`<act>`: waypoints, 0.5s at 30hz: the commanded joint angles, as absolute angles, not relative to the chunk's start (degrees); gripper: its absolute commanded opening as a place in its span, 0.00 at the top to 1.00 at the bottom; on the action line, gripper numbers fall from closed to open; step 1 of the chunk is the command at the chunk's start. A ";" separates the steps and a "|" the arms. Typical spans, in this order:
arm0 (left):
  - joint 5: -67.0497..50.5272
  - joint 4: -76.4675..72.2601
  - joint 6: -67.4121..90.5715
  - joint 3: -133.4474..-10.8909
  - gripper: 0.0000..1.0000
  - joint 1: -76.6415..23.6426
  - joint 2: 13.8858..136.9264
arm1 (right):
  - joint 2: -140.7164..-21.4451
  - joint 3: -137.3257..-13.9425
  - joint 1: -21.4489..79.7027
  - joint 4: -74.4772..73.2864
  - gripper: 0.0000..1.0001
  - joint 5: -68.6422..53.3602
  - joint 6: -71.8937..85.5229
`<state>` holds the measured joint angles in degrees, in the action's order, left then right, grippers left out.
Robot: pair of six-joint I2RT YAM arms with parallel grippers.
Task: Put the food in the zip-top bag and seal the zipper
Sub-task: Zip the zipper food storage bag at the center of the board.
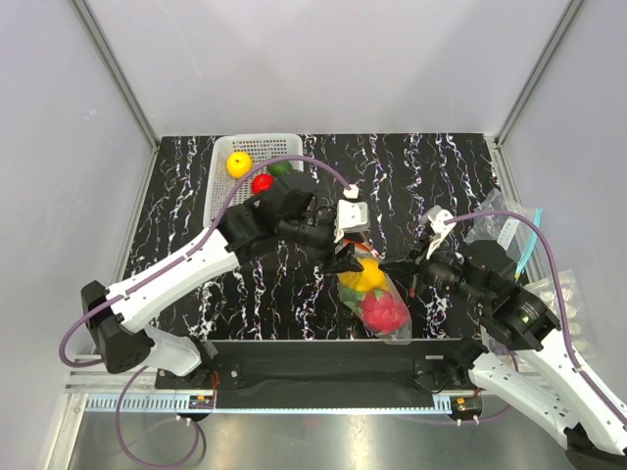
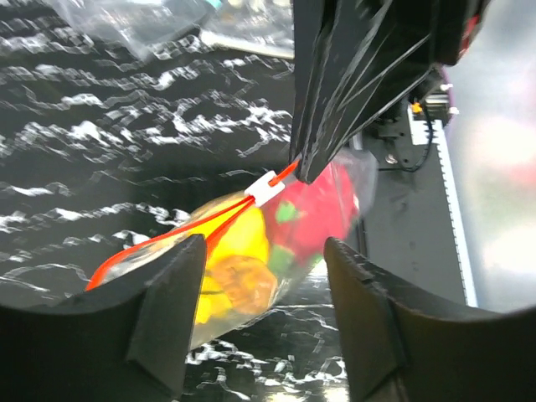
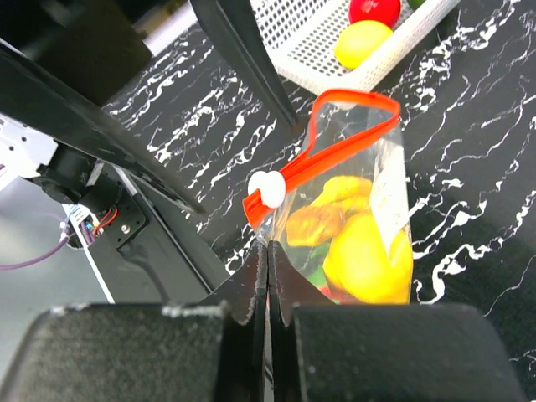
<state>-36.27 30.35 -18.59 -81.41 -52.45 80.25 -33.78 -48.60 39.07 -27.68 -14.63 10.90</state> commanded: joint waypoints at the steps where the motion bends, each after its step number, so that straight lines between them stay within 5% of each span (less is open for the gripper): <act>1: -35.33 27.51 -24.16 -83.76 0.34 -52.30 77.78 | -33.66 -51.59 39.29 -24.26 1.00 -16.52 10.81; 15: -38.84 27.76 -35.77 -85.07 0.31 -53.61 79.53 | -35.07 -52.29 39.37 -23.64 1.00 -18.90 10.28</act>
<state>-36.75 28.97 -31.46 -81.73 -53.36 78.89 -35.11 -48.66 39.07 -28.58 -16.93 10.79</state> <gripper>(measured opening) 0.696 0.009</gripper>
